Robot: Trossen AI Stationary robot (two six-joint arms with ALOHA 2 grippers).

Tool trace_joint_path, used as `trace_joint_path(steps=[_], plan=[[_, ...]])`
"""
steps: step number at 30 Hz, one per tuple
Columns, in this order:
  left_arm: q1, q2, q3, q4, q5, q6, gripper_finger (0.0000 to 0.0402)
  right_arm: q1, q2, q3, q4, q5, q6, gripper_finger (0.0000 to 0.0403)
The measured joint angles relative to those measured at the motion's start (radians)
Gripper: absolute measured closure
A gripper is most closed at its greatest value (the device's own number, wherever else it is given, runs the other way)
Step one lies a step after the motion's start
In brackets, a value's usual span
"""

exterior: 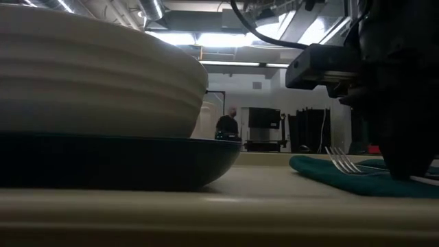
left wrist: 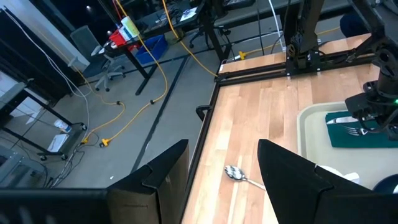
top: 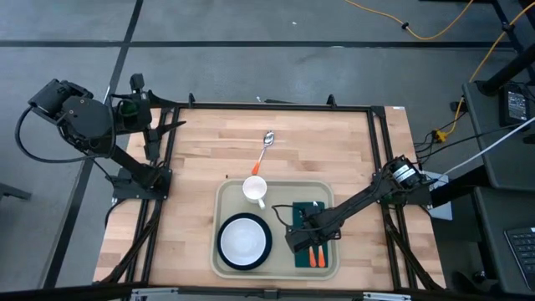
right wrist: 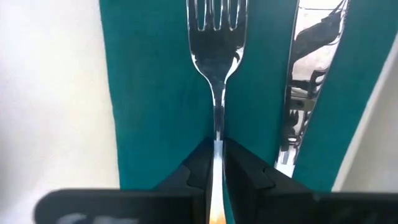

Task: Set up tray
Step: Put the orange fork on the dark green napkin to the left of the orange knife, then put the orange spoon on the dark green napkin to the left of the orange fork

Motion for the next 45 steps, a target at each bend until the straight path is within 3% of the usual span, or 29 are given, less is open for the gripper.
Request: trace_joint_path(steps=[9,18,27,30,33,38,41,45], plan=[[0.0,0.0,0.0,0.0,0.038,0.0,0.0215,0.0,0.0,0.0,0.001,0.001,0.018,0.0352],[0.0,0.0,0.0,0.0,0.038,0.0,0.0215,0.0,-0.006,0.061,-0.052,0.044,0.018,0.0285],[0.0,0.0,0.0,0.0,0.036,0.0,0.0215,0.0,-0.009,0.302,-0.532,0.11,-0.008,0.0232],[0.0,0.004,0.0,0.0,0.03,-0.006,0.0215,0.007,-0.009,0.416,-0.717,0.202,0.015,0.0227],[0.0,0.017,0.0,0.0,0.023,-0.031,0.0215,0.029,-0.047,0.457,-0.699,0.399,-0.001,0.0226],[0.022,0.058,0.0,0.0,0.007,-0.081,0.0215,0.071,-0.102,0.487,-0.706,0.634,0.003,0.0226],[0.067,0.098,0.0,0.0,0.011,-0.096,0.0215,0.106,-0.146,0.487,-0.705,0.78,-0.111,0.0226],[0.166,0.163,0.0,0.0,0.077,-0.119,0.0215,0.149,-0.204,0.476,-0.706,0.88,-0.289,0.0226]])
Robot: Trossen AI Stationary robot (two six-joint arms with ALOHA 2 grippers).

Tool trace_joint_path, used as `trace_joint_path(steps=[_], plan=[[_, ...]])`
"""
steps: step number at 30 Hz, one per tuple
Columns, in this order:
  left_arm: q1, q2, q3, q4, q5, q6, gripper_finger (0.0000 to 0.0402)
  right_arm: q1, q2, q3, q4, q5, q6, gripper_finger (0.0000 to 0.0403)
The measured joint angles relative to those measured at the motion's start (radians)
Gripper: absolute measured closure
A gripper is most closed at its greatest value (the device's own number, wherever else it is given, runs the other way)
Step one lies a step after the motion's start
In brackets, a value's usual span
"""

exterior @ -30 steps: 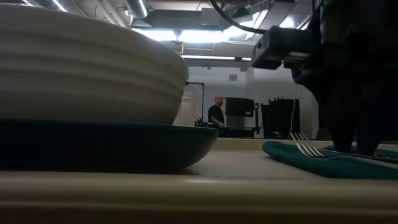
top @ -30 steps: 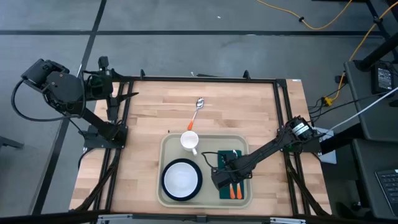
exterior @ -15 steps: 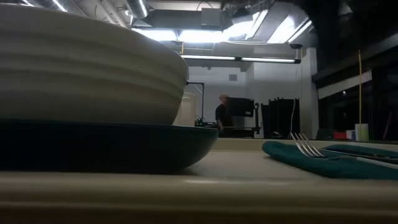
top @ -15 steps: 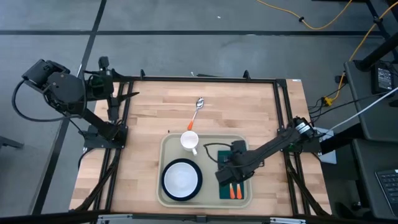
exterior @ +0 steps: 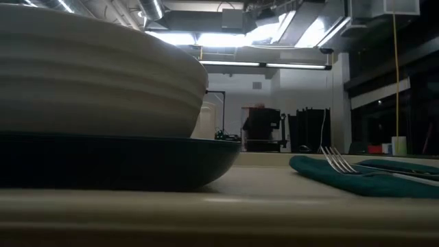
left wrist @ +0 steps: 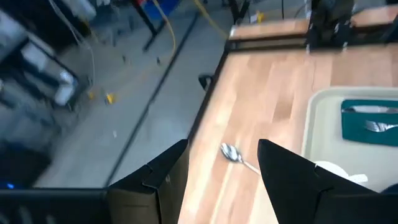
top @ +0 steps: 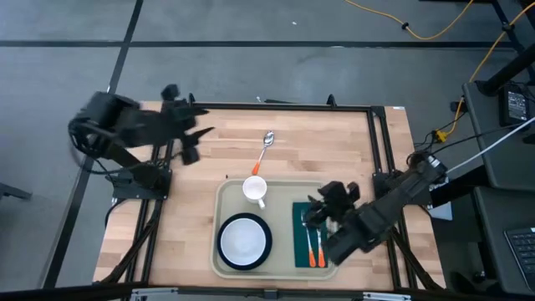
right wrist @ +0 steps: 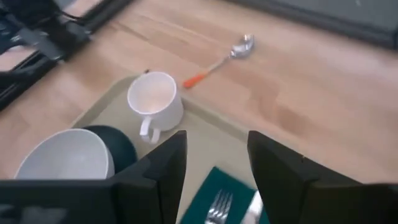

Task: Set up tray
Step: Put the orange spoon on the dark green napkin to the left of the orange fork

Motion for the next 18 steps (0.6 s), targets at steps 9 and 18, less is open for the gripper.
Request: trace_joint_path(steps=[9,18], plan=[[0.263,0.18,-0.001,0.004,0.145,-0.035,0.0215,0.005,-0.307,-0.134,0.013,0.172,-0.253,0.0226],[0.315,0.276,-0.001,0.103,0.216,-0.023,0.0215,-0.198,-0.765,-0.467,0.632,0.079,-0.978,0.0226]])
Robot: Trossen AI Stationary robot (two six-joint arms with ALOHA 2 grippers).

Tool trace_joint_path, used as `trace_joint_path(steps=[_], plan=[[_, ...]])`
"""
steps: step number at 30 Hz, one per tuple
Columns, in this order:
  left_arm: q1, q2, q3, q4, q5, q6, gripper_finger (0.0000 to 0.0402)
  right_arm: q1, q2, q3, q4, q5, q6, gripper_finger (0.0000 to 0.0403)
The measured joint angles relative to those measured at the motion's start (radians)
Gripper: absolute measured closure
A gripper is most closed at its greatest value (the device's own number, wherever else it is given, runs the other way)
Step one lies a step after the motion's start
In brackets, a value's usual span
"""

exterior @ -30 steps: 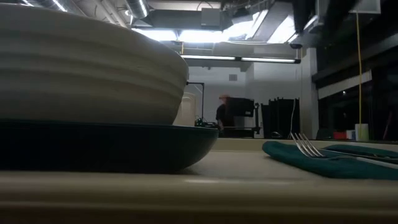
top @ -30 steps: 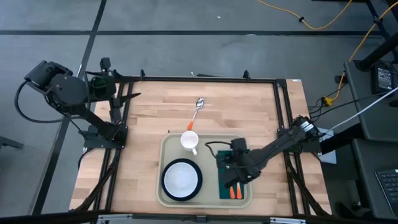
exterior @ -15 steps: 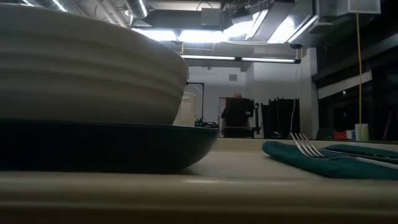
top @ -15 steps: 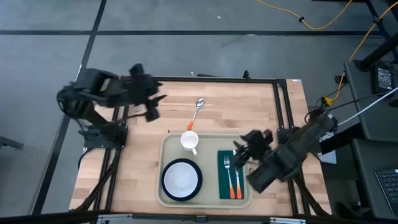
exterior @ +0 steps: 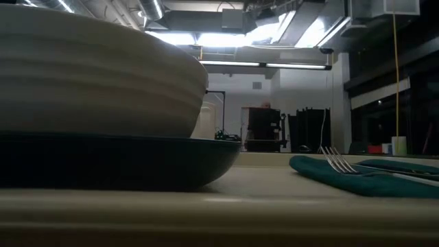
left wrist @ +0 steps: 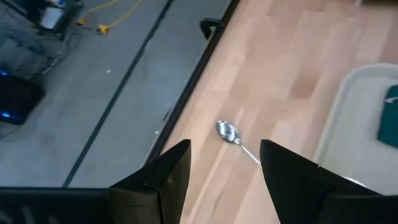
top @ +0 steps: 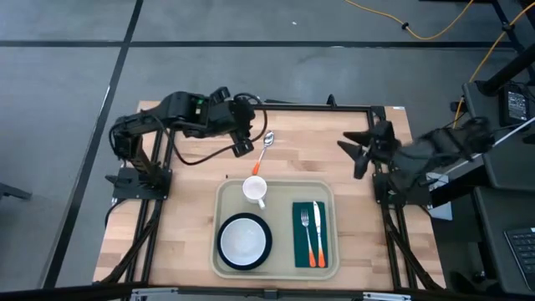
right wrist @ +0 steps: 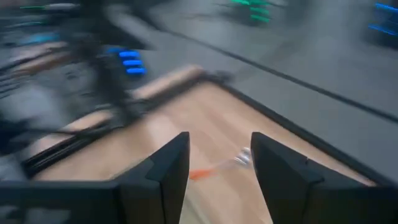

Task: Set up tray
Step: Put the orange spoon on the dark green napkin to the left of the orange fork

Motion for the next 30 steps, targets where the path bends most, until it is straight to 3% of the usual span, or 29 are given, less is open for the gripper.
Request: trace_joint_path(steps=[4,7,10,13,17,20,24,30], plan=[[-0.003,0.003,0.0,0.007,0.007,0.0,0.0215,-0.196,-0.168,-0.221,0.527,-0.413,-0.497,0.0226],[-0.003,0.003,0.0,0.007,0.006,-0.014,0.0215,-0.345,-0.247,-0.365,0.733,-0.599,-0.623,0.0226],[-0.003,0.003,0.0,0.003,0.006,-0.017,0.0215,-0.455,-0.305,-0.507,0.742,-0.647,-0.568,0.0226],[-0.003,0.003,0.0,0.002,0.006,-0.009,0.0215,-0.519,-0.353,-0.697,0.79,-0.767,-0.474,0.0226],[0.017,0.003,0.0,0.005,-0.001,0.001,0.0215,-0.533,-0.391,-0.96,1.122,-0.932,-0.328,0.0226],[0.046,0.003,0.0,0.006,-0.003,0.017,0.0215,-0.524,-0.398,-1.104,1.374,-0.974,-0.25,0.0226],[0.08,0.003,0.0,0.01,-0.003,0.065,0.0215,-0.507,-0.416,-1.178,1.577,-0.943,-0.231,0.0226],[0.123,0.046,0.0,0.099,0.045,0.064,0.0215,-0.504,-0.459,-1.166,1.562,-0.988,-0.228,0.0226]])
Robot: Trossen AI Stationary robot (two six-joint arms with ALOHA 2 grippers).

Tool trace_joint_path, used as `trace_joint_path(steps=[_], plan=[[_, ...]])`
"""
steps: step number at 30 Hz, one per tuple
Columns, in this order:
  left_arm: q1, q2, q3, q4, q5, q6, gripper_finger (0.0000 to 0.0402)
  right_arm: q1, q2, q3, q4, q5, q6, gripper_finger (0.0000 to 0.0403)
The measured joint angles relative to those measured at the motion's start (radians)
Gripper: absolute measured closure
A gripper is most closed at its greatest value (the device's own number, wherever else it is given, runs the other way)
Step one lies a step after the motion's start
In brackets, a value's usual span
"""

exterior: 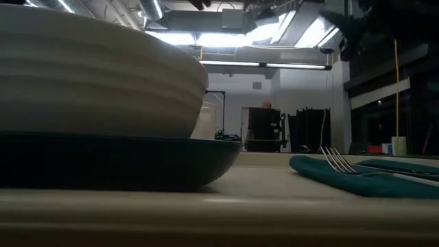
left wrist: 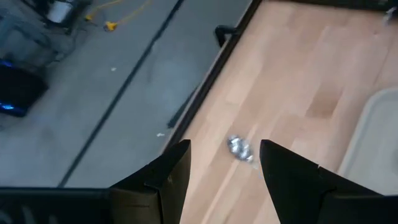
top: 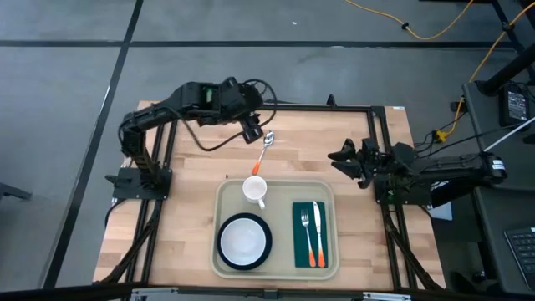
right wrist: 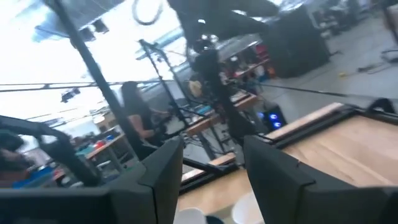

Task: Set up tray
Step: Put the orange spoon on the dark green napkin to the left of the orange fork

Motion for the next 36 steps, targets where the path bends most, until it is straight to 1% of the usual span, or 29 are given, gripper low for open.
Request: trace_joint_path(steps=[3,6,8,12,14,16,19,22,27,29,31,34,36], plan=[[0.033,0.06,0.001,0.007,0.059,-0.003,0.0215,0.009,-0.019,0.045,-0.055,-0.023,-0.006,0.0226],[0.07,0.155,-0.001,0.006,0.101,-0.013,0.0215,0.01,-0.028,0.124,-0.178,-0.014,-0.018,0.0226],[0.086,0.206,-0.002,0.01,0.121,-0.018,0.0215,0.01,-0.027,0.19,-0.302,0.029,-0.043,0.0226],[0.119,0.294,0.0,0.004,0.171,-0.03,0.0215,0.01,-0.011,0.328,-0.619,0.157,-0.135,0.0226],[0.138,0.333,0.0,0.002,0.201,-0.054,0.0215,0.01,0.003,0.382,-0.722,0.201,-0.169,0.0226],[0.151,0.365,-0.001,-0.013,0.237,-0.085,0.0215,0.01,0.012,0.416,-0.784,0.205,-0.211,0.0226],[0.161,0.413,0.0,-0.05,0.28,-0.131,0.0215,0.01,0.012,0.438,-0.816,0.175,-0.26,0.0226],[0.155,0.452,0.0,-0.078,0.28,-0.16,0.0215,0.01,0.007,0.441,-0.818,0.145,-0.29,0.0226],[0.137,0.498,0.0,-0.061,0.28,-0.185,0.0215,0.01,0.006,0.438,-0.838,0.144,-0.307,0.0226],[0.133,0.509,-0.014,-0.054,0.277,-0.186,0.0215,0.01,0.006,0.438,-0.846,0.128,-0.32,0.0226],[0.136,0.504,-0.067,-0.021,0.278,-0.199,0.0215,0.01,0.005,0.438,-0.846,0.114,-0.323,0.0226],[0.138,0.472,-0.191,0.02,0.282,-0.22,0.0215,0.01,0.006,0.438,-0.849,0.108,-0.324,0.0226],[0.133,0.428,-0.291,0.113,0.301,-0.224,0.0215,0.01,0.006,0.437,-0.851,0.108,-0.324,0.0226]])
